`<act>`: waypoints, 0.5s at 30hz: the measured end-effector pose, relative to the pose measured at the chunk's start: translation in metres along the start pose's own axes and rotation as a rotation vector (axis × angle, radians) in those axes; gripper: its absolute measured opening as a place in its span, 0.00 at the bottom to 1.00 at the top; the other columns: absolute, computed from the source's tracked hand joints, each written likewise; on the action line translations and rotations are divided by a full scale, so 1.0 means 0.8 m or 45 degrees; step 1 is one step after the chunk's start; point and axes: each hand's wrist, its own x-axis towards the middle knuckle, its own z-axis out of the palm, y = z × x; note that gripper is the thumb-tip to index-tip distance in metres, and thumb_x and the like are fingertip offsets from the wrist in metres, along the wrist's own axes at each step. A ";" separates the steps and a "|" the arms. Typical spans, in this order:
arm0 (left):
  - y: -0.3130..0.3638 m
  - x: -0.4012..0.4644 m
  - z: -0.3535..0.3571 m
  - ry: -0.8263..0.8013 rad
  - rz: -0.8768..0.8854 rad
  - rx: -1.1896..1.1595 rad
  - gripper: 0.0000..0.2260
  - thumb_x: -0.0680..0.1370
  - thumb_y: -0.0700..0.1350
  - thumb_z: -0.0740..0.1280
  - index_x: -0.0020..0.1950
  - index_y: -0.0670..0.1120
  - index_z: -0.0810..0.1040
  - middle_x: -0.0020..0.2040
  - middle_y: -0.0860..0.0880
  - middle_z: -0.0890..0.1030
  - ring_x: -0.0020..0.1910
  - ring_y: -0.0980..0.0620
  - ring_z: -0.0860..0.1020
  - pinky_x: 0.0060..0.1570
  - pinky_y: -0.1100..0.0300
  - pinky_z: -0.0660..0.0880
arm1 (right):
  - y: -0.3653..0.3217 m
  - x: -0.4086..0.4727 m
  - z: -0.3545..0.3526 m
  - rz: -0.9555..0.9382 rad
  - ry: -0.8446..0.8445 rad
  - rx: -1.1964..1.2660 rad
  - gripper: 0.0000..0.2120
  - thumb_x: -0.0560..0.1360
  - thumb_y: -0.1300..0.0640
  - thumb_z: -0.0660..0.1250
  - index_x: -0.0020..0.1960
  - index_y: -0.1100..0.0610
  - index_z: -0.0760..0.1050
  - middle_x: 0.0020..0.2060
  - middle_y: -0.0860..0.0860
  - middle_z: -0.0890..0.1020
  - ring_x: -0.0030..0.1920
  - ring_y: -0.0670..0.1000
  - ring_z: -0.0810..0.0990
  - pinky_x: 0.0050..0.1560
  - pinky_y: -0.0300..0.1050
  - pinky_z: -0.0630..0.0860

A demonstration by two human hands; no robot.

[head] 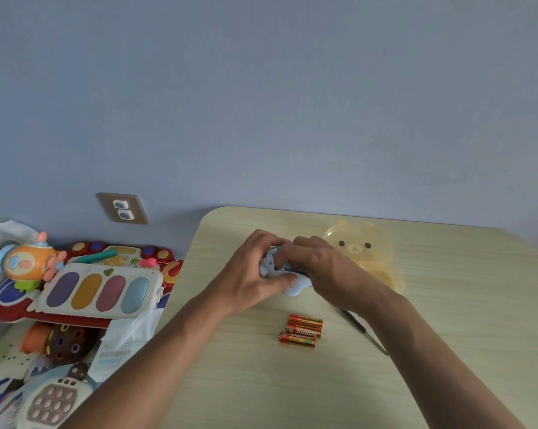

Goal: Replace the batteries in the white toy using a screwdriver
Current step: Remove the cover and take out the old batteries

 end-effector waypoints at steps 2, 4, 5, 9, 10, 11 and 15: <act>0.001 0.000 0.000 -0.003 -0.001 0.009 0.22 0.71 0.51 0.75 0.63 0.52 0.77 0.58 0.54 0.76 0.57 0.59 0.78 0.51 0.70 0.75 | 0.000 0.002 0.000 -0.002 -0.045 -0.048 0.16 0.74 0.71 0.66 0.55 0.53 0.77 0.44 0.47 0.75 0.39 0.51 0.72 0.39 0.30 0.61; 0.002 0.000 0.000 0.002 -0.001 0.017 0.22 0.70 0.54 0.74 0.63 0.51 0.78 0.58 0.54 0.77 0.57 0.59 0.78 0.50 0.70 0.74 | -0.001 0.004 0.001 0.005 -0.070 -0.078 0.18 0.73 0.72 0.65 0.55 0.51 0.76 0.44 0.44 0.72 0.41 0.53 0.72 0.39 0.32 0.61; 0.002 0.000 0.000 0.006 0.001 0.018 0.22 0.70 0.54 0.74 0.62 0.51 0.78 0.57 0.53 0.77 0.57 0.58 0.78 0.50 0.70 0.74 | 0.000 0.004 0.003 0.025 -0.059 -0.074 0.18 0.72 0.72 0.64 0.54 0.52 0.75 0.44 0.44 0.72 0.41 0.53 0.72 0.38 0.32 0.62; -0.001 0.000 0.001 0.022 0.021 0.023 0.23 0.70 0.50 0.76 0.64 0.49 0.78 0.58 0.52 0.77 0.57 0.58 0.78 0.51 0.71 0.74 | 0.001 -0.002 0.007 0.214 0.083 0.035 0.12 0.74 0.71 0.64 0.50 0.55 0.77 0.41 0.50 0.77 0.39 0.51 0.74 0.37 0.42 0.71; -0.002 0.000 0.001 0.020 0.020 0.019 0.24 0.70 0.50 0.76 0.65 0.49 0.78 0.58 0.51 0.77 0.58 0.58 0.78 0.52 0.71 0.74 | 0.000 -0.002 0.008 0.255 0.091 0.045 0.11 0.76 0.69 0.62 0.50 0.56 0.78 0.41 0.51 0.78 0.40 0.51 0.74 0.39 0.45 0.72; -0.002 0.001 0.000 0.015 0.021 0.013 0.24 0.70 0.50 0.76 0.66 0.49 0.78 0.59 0.51 0.77 0.58 0.58 0.78 0.53 0.71 0.74 | -0.003 -0.002 0.008 0.290 0.085 0.051 0.10 0.78 0.67 0.61 0.50 0.57 0.79 0.42 0.51 0.79 0.42 0.51 0.75 0.41 0.46 0.74; -0.002 0.001 0.000 0.014 0.028 0.017 0.25 0.70 0.53 0.75 0.66 0.49 0.78 0.60 0.51 0.77 0.59 0.59 0.78 0.53 0.72 0.74 | -0.017 0.002 -0.002 0.400 0.031 0.112 0.13 0.80 0.64 0.59 0.53 0.57 0.81 0.47 0.52 0.81 0.47 0.52 0.78 0.48 0.47 0.76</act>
